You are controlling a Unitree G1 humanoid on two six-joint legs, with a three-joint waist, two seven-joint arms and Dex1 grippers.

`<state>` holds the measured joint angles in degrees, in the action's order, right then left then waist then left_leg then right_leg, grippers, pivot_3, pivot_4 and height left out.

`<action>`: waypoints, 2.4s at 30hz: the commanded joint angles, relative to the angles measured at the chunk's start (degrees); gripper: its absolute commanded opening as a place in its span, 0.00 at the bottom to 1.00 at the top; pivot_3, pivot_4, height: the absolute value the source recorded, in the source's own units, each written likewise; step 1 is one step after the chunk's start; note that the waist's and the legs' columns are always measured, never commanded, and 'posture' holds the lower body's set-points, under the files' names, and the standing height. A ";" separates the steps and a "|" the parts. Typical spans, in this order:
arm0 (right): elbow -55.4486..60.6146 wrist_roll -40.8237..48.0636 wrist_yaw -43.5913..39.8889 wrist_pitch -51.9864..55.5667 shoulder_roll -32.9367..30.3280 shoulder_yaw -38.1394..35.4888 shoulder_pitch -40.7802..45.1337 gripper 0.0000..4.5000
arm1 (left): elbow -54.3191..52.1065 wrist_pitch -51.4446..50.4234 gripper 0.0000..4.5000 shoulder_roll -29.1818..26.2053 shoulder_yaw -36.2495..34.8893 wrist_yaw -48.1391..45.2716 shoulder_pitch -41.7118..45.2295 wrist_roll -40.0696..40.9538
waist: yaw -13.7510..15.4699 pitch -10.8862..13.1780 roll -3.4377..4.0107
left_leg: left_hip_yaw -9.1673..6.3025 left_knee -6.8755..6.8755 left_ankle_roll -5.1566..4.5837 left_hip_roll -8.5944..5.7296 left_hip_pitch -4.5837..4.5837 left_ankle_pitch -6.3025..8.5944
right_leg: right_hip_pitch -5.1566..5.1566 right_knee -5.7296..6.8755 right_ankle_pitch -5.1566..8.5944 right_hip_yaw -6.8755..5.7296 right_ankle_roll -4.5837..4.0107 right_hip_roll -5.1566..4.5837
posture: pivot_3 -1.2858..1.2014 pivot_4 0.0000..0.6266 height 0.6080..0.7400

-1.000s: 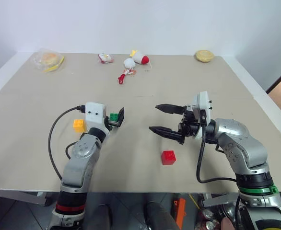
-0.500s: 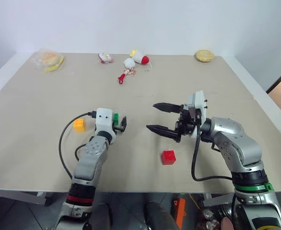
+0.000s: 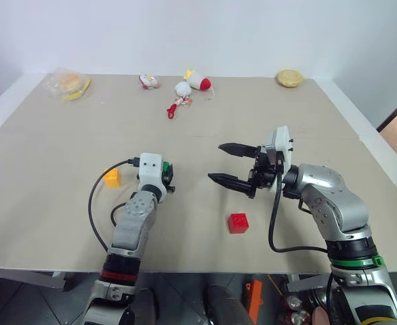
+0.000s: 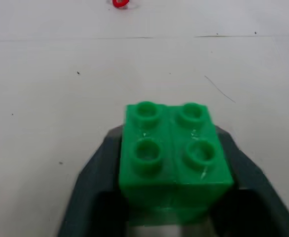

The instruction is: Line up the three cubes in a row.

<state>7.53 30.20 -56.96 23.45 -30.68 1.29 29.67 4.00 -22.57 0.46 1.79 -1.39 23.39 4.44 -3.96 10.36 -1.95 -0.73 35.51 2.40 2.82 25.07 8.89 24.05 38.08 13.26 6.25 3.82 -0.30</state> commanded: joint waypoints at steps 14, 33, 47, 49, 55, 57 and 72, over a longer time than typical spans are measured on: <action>12.73 4.46 -11.54 0.58 -13.66 -3.30 -11.82 1.00 | -9.41 10.11 0.31 -25.92 11.11 -59.76 -2.22 15.30 | -0.12 -0.01 0.04 | 0.02 -0.19 0.05 0.02 0.00 0.03 | 0.11 0.01 0.28 -0.01 -0.32 -0.02 | 0.52 0.24 0.97; 16.88 5.76 -9.64 1.42 -15.64 -5.45 -16.05 1.00 | 0.50 19.06 0.31 -25.28 17.76 -69.77 0.85 8.92 | -0.09 0.00 0.04 | 0.05 -0.03 0.03 0.03 0.03 0.02 | 0.09 0.01 0.25 -0.02 -0.29 -0.07 | 0.52 0.24 0.97; 15.67 6.05 -9.79 1.57 -15.71 -5.37 -14.51 1.00 | -2.45 13.67 0.90 -25.55 15.10 -69.21 0.94 12.54 | -0.09 0.00 0.04 | 0.05 -0.02 0.02 0.03 0.01 0.02 | 0.07 0.01 0.23 -0.01 -0.28 -0.07 | 0.52 0.24 0.97; 15.61 6.92 -9.92 1.97 -15.76 -5.85 -14.11 1.00 | -5.27 10.74 0.99 -25.68 12.70 -67.80 0.84 15.38 | -0.09 0.00 0.04 | 0.05 -0.02 0.02 0.03 0.02 0.02 | 0.08 0.01 0.23 -0.02 -0.28 -0.07 | 0.52 0.24 0.97; 15.60 11.90 -7.95 3.92 -14.03 -8.05 -10.30 1.00 | -18.04 -4.32 0.99 -24.26 0.92 -53.48 -1.46 26.62 | -0.19 0.01 0.05 | 0.04 -0.02 0.02 0.06 0.00 0.02 | 0.06 0.02 0.23 -0.02 -0.27 -0.06 | 0.52 0.24 0.97; 14.99 12.22 -6.06 4.20 -12.37 -7.69 -7.70 1.00 | -21.53 -6.26 0.99 -22.07 -2.37 -45.65 -2.94 26.99 | -0.22 0.01 0.05 | 0.03 -0.01 0.02 0.08 0.00 0.02 | 0.02 0.02 0.21 -0.04 -0.23 -0.05 | 0.52 0.24 0.97; -7.97 2.09 -9.12 -3.59 2.52 3.10 12.22 1.00 | -21.58 -0.96 0.99 -8.16 -12.50 -3.44 -10.25 7.76 | 0.34 0.01 0.01 | -0.09 0.09 0.01 0.01 0.02 -0.01 | -0.06 0.00 0.08 -0.06 -0.16 0.00 | 0.52 0.24 0.97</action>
<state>0.41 33.00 -64.60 21.91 -28.46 4.52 40.41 -17.80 -24.78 -7.74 -9.97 -6.10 13.17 12.76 -3.62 10.37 -1.94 -0.84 35.59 2.41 2.82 25.09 8.89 23.97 38.08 13.34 6.17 3.67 -0.30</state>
